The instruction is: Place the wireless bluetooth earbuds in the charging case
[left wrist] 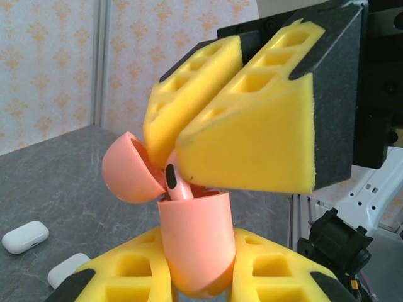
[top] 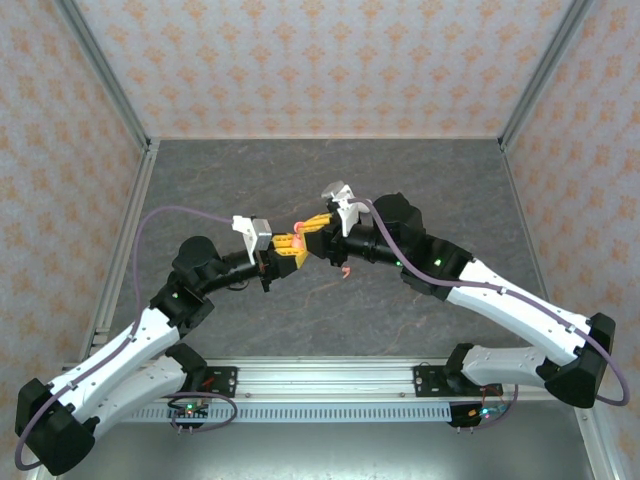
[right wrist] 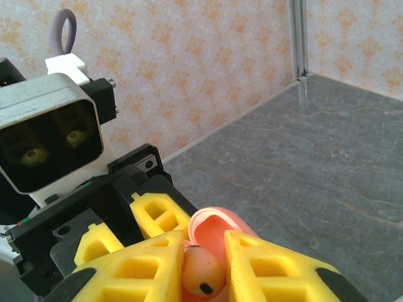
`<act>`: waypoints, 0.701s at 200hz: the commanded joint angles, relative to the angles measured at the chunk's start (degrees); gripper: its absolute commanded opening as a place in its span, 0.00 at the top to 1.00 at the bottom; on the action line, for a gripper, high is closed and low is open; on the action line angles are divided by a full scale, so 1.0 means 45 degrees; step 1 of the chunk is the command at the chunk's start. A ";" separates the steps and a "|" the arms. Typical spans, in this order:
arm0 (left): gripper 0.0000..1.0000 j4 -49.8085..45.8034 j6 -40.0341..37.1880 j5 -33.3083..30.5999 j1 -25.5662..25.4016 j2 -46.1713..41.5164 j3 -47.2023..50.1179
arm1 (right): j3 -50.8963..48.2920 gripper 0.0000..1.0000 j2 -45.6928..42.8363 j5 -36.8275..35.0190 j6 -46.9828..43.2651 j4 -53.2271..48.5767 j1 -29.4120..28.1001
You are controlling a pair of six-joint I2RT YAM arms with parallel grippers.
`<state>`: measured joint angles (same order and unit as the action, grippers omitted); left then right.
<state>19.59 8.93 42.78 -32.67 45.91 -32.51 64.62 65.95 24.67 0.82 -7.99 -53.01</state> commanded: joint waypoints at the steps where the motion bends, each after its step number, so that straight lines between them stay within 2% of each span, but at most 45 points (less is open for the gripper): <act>1: 1.00 0.0665 -0.0090 -0.0035 -0.0068 -0.0183 -0.0363 | 0.0327 0.75 -0.0105 0.0124 0.0358 -0.0370 -0.0074; 15: 1.00 0.0675 -0.0080 -0.0016 -0.0065 -0.0183 -0.0373 | 0.0383 0.72 -0.0125 0.0082 0.0471 -0.0375 -0.0057; 67: 1.00 0.0597 -0.0090 -0.0034 -0.0080 -0.0212 -0.0315 | 0.1109 0.49 -0.0648 -0.0574 0.0487 -0.0761 0.0059; 109: 1.00 0.0510 -0.0141 -0.0092 -0.0076 -0.0318 -0.0241 | 0.1670 0.44 -0.1183 -0.2079 0.0511 -0.2192 0.0512; 140: 1.00 0.0336 -0.0240 -0.0113 -0.0080 -0.0436 -0.0216 | 0.1262 0.42 -0.1501 -0.2812 0.1383 -0.3156 0.1474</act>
<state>19.59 8.91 42.76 -32.64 45.23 -32.51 70.41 60.36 16.62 3.88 -16.80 -49.15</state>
